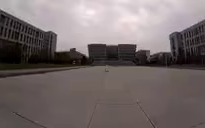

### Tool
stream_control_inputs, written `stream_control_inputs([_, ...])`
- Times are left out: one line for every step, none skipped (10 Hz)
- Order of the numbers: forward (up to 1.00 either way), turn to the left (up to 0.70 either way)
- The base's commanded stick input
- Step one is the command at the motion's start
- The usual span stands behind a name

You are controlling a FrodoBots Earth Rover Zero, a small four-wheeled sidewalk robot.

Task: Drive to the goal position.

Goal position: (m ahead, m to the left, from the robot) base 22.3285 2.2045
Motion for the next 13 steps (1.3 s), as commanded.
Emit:
stream_control_inputs([1.00,0.00])
stream_control_inputs([1.00,0.00])
stream_control_inputs([1.00,0.00])
stream_control_inputs([1.00,0.00])
stream_control_inputs([1.00,0.00])
stream_control_inputs([1.00,0.00])
stream_control_inputs([1.00,0.00])
stream_control_inputs([1.00,0.00])
stream_control_inputs([1.00,0.00])
stream_control_inputs([1.00,0.00])
stream_control_inputs([1.00,0.00])
stream_control_inputs([1.00,0.00])
stream_control_inputs([1.00,0.00])
